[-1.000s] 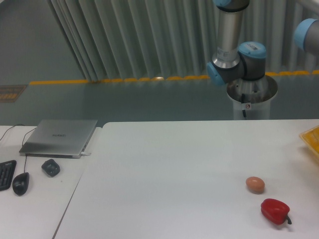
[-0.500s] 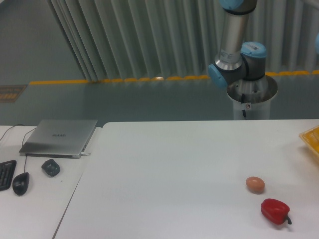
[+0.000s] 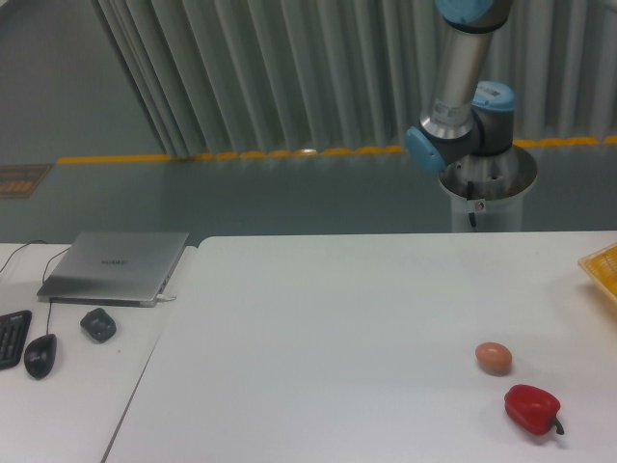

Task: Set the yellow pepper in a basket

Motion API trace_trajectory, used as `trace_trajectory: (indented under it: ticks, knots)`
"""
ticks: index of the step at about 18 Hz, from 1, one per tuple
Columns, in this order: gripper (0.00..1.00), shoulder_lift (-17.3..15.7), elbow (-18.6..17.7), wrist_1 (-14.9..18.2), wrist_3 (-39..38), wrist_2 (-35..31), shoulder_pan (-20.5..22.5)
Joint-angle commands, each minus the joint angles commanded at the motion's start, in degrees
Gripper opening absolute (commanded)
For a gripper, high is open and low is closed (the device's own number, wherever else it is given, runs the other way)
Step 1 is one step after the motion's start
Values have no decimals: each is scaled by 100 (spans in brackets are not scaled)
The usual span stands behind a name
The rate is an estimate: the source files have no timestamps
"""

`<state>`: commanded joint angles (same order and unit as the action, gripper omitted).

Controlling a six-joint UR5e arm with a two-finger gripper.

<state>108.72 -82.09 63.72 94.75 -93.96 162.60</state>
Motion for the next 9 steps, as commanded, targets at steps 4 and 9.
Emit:
trace_trajectory:
  ticks: [4,9]
  knots:
    - [100,-61,-96,0,9,44,-26]
    - [100,-79,-88,9,-44,53,-228]
